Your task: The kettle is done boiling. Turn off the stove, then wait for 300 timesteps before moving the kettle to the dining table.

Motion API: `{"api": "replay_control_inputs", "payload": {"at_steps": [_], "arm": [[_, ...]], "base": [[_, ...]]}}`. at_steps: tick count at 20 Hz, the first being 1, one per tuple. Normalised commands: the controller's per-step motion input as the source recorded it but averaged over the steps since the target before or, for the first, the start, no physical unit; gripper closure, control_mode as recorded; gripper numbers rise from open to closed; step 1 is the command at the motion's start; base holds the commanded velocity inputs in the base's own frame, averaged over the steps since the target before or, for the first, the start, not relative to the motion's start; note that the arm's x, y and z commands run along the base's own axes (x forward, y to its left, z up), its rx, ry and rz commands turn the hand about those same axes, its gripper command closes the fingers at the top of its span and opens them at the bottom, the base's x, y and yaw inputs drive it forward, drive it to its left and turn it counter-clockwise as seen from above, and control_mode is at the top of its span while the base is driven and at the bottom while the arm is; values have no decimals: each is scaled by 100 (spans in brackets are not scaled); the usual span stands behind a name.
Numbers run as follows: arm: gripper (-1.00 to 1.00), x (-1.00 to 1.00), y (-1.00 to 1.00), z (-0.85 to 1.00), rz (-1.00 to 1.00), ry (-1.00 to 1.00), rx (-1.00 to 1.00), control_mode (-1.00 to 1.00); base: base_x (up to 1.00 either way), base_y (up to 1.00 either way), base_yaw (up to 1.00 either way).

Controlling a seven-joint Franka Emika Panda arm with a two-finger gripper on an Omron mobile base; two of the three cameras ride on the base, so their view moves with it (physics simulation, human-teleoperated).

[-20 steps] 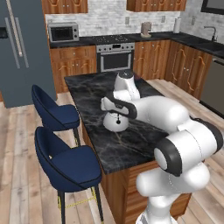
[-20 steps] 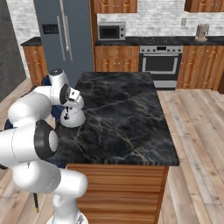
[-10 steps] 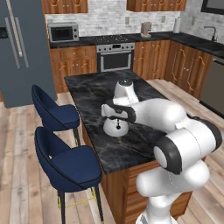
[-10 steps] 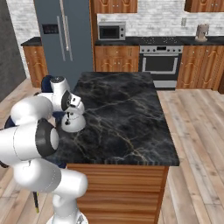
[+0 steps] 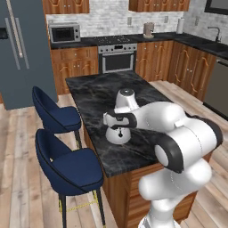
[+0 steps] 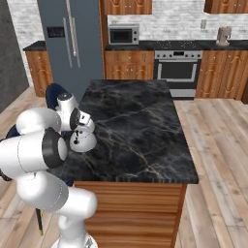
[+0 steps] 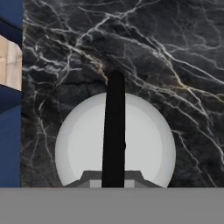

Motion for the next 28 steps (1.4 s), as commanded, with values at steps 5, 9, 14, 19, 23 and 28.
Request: {"api": "replay_control_inputs", "payload": {"at_steps": [5, 9, 14, 19, 23, 28], "arm": [[100, 17, 1, -23, 0, 0, -2, -100], [100, 18, 0, -27, 0, 0, -2, -100], [100, 17, 0, -26, 0, 0, -1, -100], [100, 9, 1, -27, 0, 0, 0, -100], [-100, 1, 2, -23, 0, 0, 0, -100], [-100, 1, 0, -24, 0, 0, 1, -100]], "base": [[0, 0, 0], [0, 0, 0], [0, 0, 0], [0, 0, 0], [0, 0, 0], [0, 0, 0]]}}
